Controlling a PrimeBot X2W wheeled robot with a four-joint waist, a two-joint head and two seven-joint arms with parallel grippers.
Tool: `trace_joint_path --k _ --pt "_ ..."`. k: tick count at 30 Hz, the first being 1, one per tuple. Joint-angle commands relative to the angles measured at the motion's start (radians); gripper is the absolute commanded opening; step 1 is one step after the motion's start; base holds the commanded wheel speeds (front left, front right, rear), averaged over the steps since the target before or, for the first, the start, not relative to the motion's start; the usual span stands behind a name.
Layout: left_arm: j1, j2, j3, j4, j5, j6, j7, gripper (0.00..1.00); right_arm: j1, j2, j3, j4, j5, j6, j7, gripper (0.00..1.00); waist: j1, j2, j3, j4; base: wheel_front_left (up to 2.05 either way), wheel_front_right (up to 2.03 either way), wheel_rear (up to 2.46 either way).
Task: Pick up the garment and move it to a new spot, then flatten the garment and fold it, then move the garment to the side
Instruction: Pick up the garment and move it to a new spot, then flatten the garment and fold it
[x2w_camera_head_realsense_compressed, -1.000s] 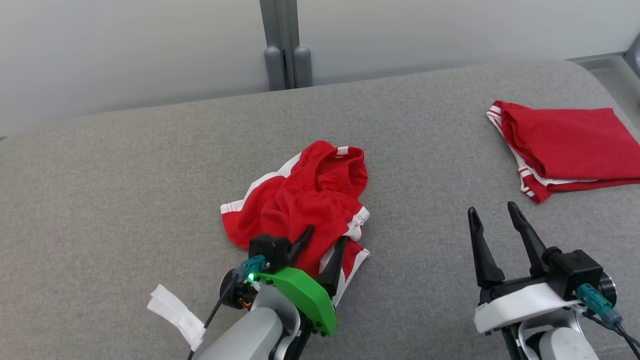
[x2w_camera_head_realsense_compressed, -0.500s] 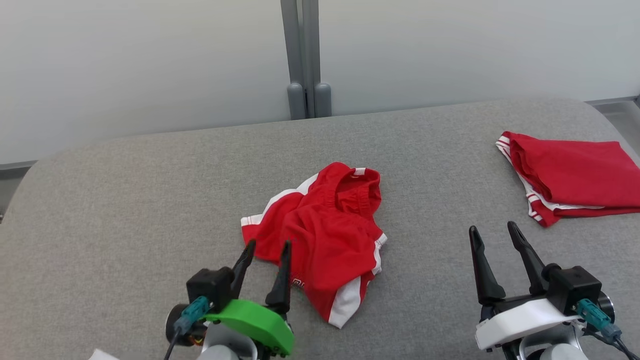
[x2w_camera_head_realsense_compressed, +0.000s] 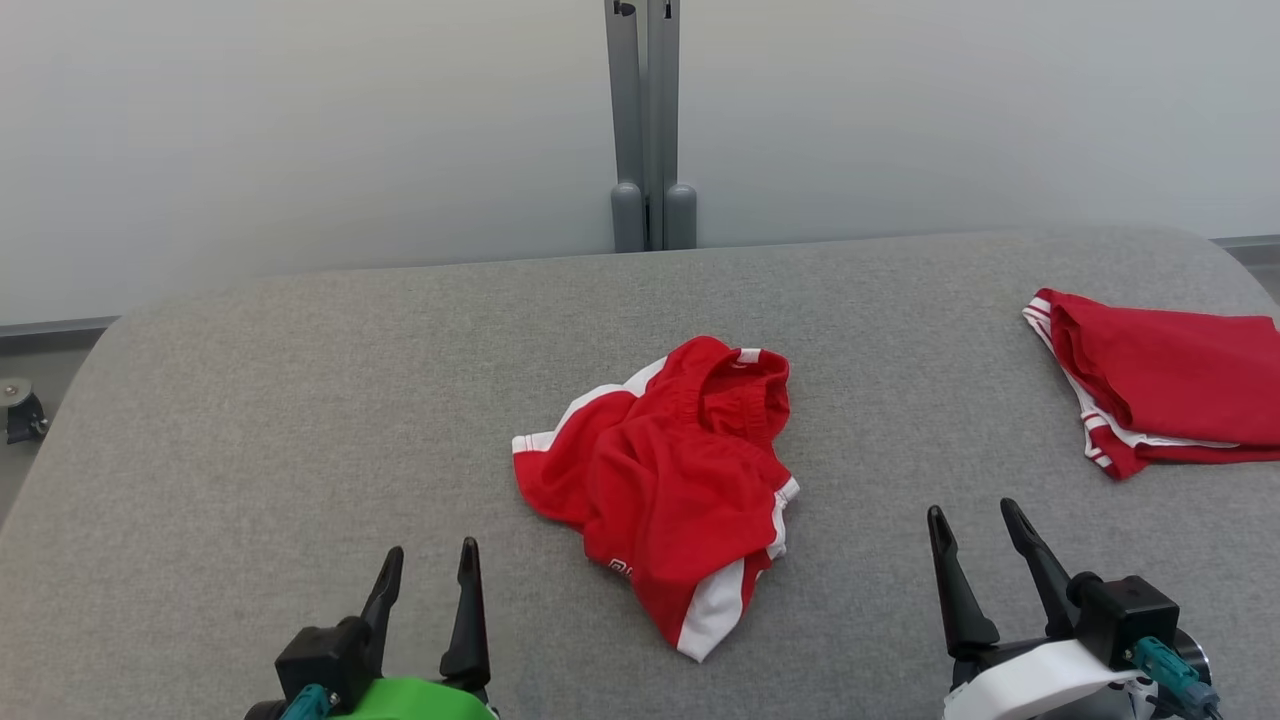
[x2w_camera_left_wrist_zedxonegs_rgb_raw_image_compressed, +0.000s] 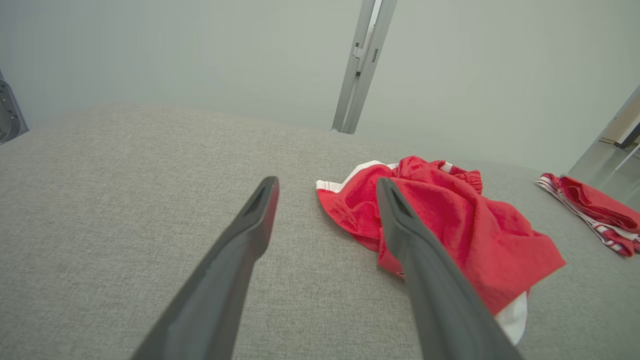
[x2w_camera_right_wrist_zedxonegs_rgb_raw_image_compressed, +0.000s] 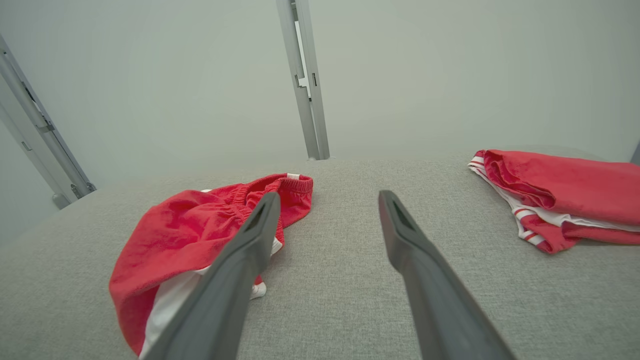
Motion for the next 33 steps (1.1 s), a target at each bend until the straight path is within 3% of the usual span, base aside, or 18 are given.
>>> trace_joint_path --k 1,11,33 --pt "0.021 -0.004 0.018 -0.003 0.010 -0.009 -0.003 1.00 0.003 -0.002 -0.002 0.009 0.004 -0.001 -0.006 1.00 0.0000 -0.0001 -0.002 0.003 0.00 0.00 0.00" --pt "0.047 -0.038 0.089 0.009 0.062 -0.047 -0.003 1.00 -0.020 -0.003 -0.001 0.047 0.007 -0.001 -0.011 1.00 0.0000 -0.0001 -0.004 0.010 0.00 0.00 0.00" --pt "0.045 -0.077 0.141 0.036 0.109 -0.093 -0.003 1.00 -0.016 -0.003 -0.009 0.041 -0.009 -0.001 -0.012 1.00 0.0000 -0.0001 0.002 0.026 0.00 0.00 0.00"
